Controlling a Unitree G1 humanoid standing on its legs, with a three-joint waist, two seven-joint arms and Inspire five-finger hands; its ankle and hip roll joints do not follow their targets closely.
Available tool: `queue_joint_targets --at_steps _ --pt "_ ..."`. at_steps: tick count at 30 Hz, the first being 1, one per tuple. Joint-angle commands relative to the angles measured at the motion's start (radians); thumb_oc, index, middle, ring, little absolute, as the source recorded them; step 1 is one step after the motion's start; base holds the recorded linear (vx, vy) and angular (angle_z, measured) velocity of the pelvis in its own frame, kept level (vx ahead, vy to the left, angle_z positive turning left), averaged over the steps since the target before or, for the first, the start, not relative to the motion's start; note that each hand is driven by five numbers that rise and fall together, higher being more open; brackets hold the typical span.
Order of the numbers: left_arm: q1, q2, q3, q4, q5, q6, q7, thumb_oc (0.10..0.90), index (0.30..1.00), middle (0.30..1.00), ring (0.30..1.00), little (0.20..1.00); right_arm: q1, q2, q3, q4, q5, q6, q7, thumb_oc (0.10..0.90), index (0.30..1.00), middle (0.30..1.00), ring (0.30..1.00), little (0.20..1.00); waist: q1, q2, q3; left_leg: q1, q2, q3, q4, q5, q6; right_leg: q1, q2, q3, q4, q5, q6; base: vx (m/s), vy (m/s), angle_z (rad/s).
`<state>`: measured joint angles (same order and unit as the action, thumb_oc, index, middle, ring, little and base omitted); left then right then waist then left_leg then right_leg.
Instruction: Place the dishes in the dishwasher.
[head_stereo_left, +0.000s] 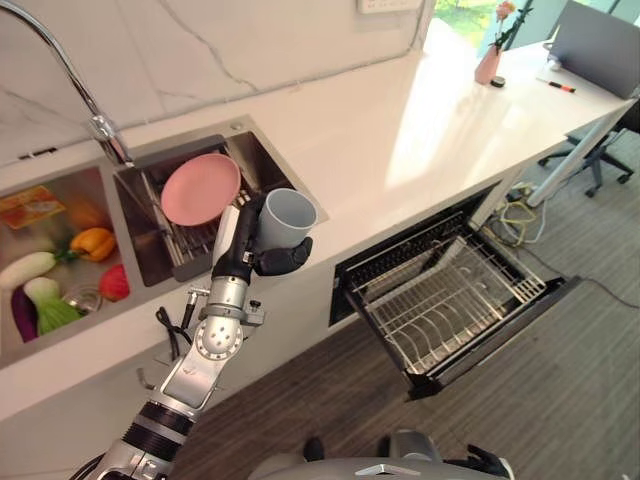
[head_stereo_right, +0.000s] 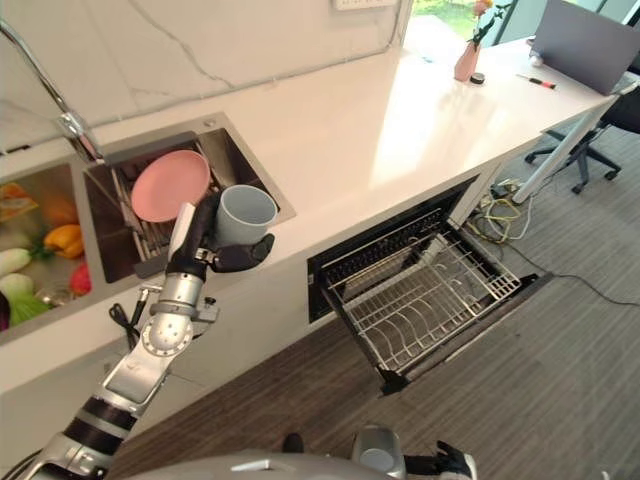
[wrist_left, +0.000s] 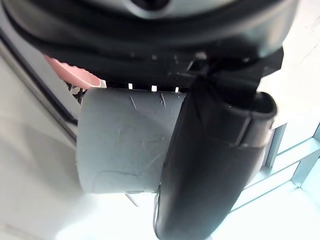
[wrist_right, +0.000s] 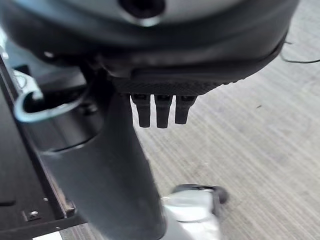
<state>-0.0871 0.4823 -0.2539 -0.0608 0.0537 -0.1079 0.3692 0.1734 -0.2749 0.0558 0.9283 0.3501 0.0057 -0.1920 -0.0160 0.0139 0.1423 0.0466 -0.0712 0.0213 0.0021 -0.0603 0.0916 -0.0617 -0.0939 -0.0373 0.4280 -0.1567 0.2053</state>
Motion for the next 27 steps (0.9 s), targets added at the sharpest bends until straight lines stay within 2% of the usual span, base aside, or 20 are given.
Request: queue_joint_targets --at_steps 1,4,5,9,12,16,19,27 --pt "-0.092 0.057 0.085 -0.146 0.087 -0.072 0.036 0.400 0.300 0.300 0.300 0.300 -0.075 -0.154 -0.056 -0.241 0.008 -0.150 -0.042 0.800 0.900 0.900 0.900 0.900 -0.011 -0.072 -0.083 0.001 0.096 0.065 -0.089 0.081 -0.167 0.087 -0.071 -0.088 -0.393 0.204 -0.005 -0.04 -0.042 -1.49" --pt "-0.078 0.045 0.121 -0.139 0.115 -0.081 0.035 0.400 0.300 0.300 0.300 0.300 -0.066 -0.181 -0.171 -0.522 0.015 -0.219 -0.063 0.800 0.900 0.900 0.900 0.900 -0.038 -0.062 -0.091 0.008 0.110 0.105 -0.089 0.087 -0.166 0.098 -0.074 -0.046 -0.467 0.240 0.008 -0.04 -0.011 -0.82" --pt "-0.059 0.040 0.131 -0.129 0.127 -0.079 0.033 0.400 0.300 0.300 0.300 0.300 -0.104 -0.175 -0.184 -0.644 0.028 -0.262 -0.054 0.800 0.900 0.900 0.900 0.900 -0.045 -0.060 -0.100 0.027 0.119 0.131 -0.089 0.070 -0.165 0.123 -0.077 -0.049 -0.496 0.239 0.012 -0.05 -0.029 -0.56" --pt "-0.035 0.028 0.115 -0.102 0.142 -0.078 0.004 0.400 0.300 0.300 0.300 0.300 -0.167 -0.147 -0.177 -0.886 0.016 -0.297 -0.057 0.800 0.900 0.900 0.900 0.900 -0.046 -0.051 -0.106 0.049 0.127 0.132 -0.089 0.076 -0.163 0.146 -0.059 -0.018 -0.506 0.223 -0.003 0.02 -0.028 -0.31" --pt "-0.042 0.027 0.106 -0.094 0.142 -0.078 0.009 0.400 0.300 0.300 0.300 0.300 -0.187 -0.137 -0.157 -0.927 0.009 -0.299 -0.068 0.800 0.900 0.900 0.900 0.900 -0.045 -0.049 -0.106 0.055 0.130 0.133 -0.089 0.076 -0.164 0.152 -0.057 -0.019 -0.509 0.219 -0.004 0.00 -0.017 0.00" --pt "-0.097 0.025 0.045 -0.054 0.154 -0.083 0.012 0.400 0.300 0.300 0.300 0.300 -0.283 -0.099 -0.036 -1.088 0.111 -0.332 -0.005 0.800 0.900 0.900 0.900 0.900 -0.033 -0.038 -0.112 0.058 0.144 0.124 -0.089 0.086 -0.171 0.163 -0.043 -0.029 -0.513 0.205 -0.019 -0.02 -0.058 0.04" --pt "-0.159 0.023 -0.017 0.012 0.188 -0.076 0.020 0.400 0.300 0.300 0.300 0.300 -0.327 -0.095 0.088 -1.155 0.234 -0.311 0.078 0.800 0.900 0.900 0.900 0.900 -0.027 -0.033 -0.111 0.062 0.152 0.118 -0.089 0.095 -0.180 0.171 -0.036 -0.037 -0.512 0.199 -0.030 -0.01 -0.046 0.09" --pt "-0.262 0.017 -0.042 0.065 0.247 -0.055 0.097 0.400 0.300 0.300 0.300 0.300 -0.360 -0.056 0.170 -1.175 0.242 -0.299 0.063 0.800 0.900 0.900 0.900 0.900 -0.031 -0.021 -0.116 0.069 0.161 0.116 -0.089 0.100 -0.190 0.183 -0.032 -0.050 -0.513 0.194 -0.035 0.01 -0.016 0.08"
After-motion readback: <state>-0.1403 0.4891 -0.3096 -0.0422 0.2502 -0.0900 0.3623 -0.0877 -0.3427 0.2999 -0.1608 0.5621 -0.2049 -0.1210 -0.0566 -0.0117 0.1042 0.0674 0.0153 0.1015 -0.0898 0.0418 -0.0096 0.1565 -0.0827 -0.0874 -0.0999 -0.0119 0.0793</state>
